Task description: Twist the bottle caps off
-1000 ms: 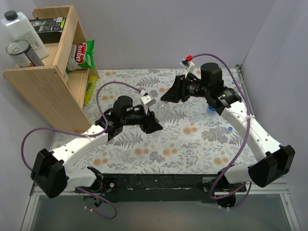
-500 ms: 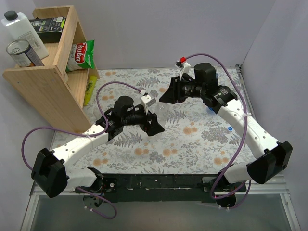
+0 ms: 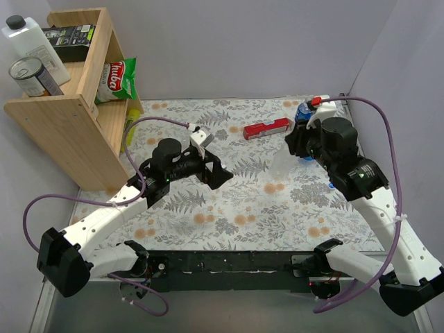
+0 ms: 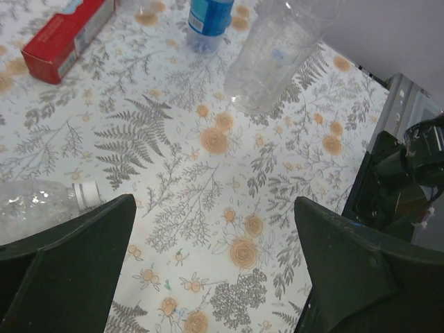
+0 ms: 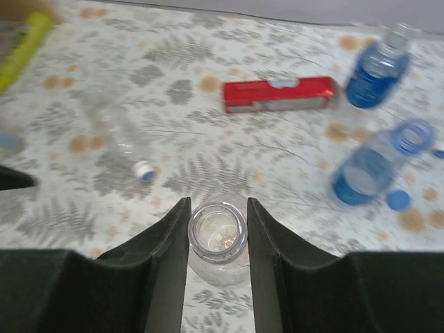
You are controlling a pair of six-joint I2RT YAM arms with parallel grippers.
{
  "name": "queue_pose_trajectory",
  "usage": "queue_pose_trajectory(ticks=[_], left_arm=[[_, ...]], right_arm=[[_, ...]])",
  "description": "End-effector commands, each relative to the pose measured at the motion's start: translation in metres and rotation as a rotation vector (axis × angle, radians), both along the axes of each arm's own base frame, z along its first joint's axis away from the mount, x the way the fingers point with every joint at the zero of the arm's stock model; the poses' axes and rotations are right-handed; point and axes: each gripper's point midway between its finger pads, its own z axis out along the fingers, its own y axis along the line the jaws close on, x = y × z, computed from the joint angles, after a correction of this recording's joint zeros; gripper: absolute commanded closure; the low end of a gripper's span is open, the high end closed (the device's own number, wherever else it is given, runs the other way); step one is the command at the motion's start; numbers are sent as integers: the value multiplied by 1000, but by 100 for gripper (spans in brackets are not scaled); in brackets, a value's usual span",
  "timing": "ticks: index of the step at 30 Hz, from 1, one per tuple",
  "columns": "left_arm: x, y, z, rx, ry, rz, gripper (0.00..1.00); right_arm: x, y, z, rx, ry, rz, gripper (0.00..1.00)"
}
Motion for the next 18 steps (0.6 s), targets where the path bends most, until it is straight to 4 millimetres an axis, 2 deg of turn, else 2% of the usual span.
queue_pose_trajectory(ticks=[1,2,3,8,18], left_arm=[[8,14,29,-61,-95,79,2],[9,15,29,-61,-95,87,2],[10,16,29,-59,-96,96,2],[14,16,27,-51,-88,107,2],[13,16,25,-49,-84,105,2]], right_arm=[[19,-70,-42,-156,-21,-269,99],[21,-82,-47,-151,-27,-307,99],[19,-89,-43,-129,-60,-327,99],[27,-118,-66,-104,-104,-429,99],[26,-135,-99,-135,-134,-489,99]])
